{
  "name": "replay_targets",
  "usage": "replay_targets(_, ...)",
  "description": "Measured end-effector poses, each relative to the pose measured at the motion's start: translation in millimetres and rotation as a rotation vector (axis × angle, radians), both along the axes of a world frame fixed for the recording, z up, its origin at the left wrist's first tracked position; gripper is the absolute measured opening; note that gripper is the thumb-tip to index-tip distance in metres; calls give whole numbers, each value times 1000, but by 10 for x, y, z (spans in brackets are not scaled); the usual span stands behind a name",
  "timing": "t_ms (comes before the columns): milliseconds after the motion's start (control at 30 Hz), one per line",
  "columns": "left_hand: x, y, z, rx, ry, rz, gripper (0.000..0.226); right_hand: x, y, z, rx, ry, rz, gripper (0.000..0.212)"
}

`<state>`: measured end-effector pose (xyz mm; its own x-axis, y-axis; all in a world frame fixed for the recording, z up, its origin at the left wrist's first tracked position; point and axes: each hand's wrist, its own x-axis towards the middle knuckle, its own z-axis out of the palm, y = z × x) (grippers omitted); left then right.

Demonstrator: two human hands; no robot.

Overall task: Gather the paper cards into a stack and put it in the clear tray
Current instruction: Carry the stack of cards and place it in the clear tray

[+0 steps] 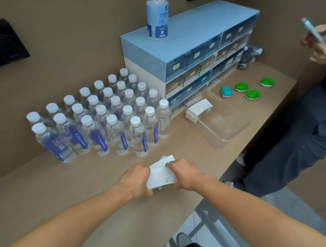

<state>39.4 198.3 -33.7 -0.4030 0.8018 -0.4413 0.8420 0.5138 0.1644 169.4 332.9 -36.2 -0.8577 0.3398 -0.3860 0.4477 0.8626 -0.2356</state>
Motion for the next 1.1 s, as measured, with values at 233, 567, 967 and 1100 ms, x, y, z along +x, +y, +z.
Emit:
replay_targets(233, 79, 418, -64, -53, 3, 204, 54, -215, 650, -123, -122, 28, 175, 54)
replay_targets(567, 112, 508, -117, -93, 41, 332, 56, -527, 908, -216, -111, -63, 377, 43)
replay_targets(967, 176, 378, -487, -54, -8, 460, 71, -625, 988, -454, -196, -51, 414, 57)
replay_targets(1100, 175, 363, -449, 105, -194, 731, 99, -660, 1092, -440, -245, -88, 343, 84)
